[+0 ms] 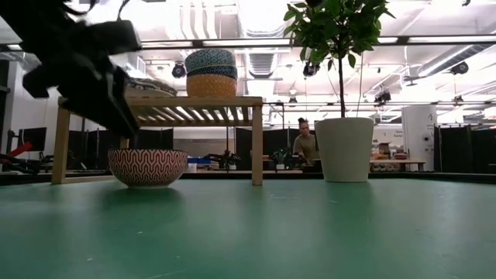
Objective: Place and stack bowls onto a shelf
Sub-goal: Stack the blue bowl on top of the orange bowl on the shelf
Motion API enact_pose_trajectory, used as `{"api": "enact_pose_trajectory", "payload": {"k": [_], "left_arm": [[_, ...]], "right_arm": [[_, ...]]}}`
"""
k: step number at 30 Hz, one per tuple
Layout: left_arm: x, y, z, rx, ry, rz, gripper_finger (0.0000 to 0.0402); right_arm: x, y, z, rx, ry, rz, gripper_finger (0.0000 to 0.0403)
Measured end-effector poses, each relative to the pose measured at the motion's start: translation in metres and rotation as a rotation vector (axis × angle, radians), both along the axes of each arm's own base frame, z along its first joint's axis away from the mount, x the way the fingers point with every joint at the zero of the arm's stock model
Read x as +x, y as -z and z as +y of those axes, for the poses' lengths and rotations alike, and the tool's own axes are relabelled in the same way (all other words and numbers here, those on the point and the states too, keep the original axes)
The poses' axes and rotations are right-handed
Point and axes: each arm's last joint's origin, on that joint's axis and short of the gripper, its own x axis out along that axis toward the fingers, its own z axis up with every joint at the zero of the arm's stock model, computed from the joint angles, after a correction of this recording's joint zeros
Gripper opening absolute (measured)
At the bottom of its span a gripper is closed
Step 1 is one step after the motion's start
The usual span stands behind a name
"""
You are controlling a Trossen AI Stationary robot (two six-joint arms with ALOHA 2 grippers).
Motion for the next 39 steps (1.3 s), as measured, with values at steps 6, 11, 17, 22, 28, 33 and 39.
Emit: {"api": "enact_pose_trajectory", "payload": {"k": [6, 11, 17, 22, 28, 33, 39], "left_arm": [[0.006, 0.012, 0.013, -0.022, -0.013, 0.114, 0.0151], [0.012, 0.022, 0.023, -0.019, -0.049, 0.161, 0.0133], [0.017, 0.026, 0.022, -0.034, -0.04, 0.193, 0.0104], [0.024, 0.03, 0.019, -0.06, -0.017, 0.234, 0.0049], [0.037, 0.013, 0.009, -0.111, 0.067, 0.218, 0.001], [0.048, -0.02, -0.002, -0.07, 0.158, 0.211, 0.0005], [0.057, -0.071, -0.008, 0.002, 0.262, 0.212, 0.0004]], "right_arm": [[-0.024, 0.021, -0.007, 0.063, 0.007, -0.17, 0.0057], [-0.043, 0.039, -0.013, 0.102, 0.014, -0.249, 0.0057], [-0.055, 0.049, -0.016, 0.136, 0.022, -0.297, 0.0057], [-0.055, 0.052, -0.016, 0.132, 0.022, -0.291, 0.0057], [-0.054, 0.056, -0.016, 0.126, 0.022, -0.264, 0.0057], [-0.055, 0.057, -0.016, 0.124, 0.022, -0.26, 0.0057], [-0.056, 0.061, -0.016, 0.12, 0.021, -0.25, 0.0057]]}}
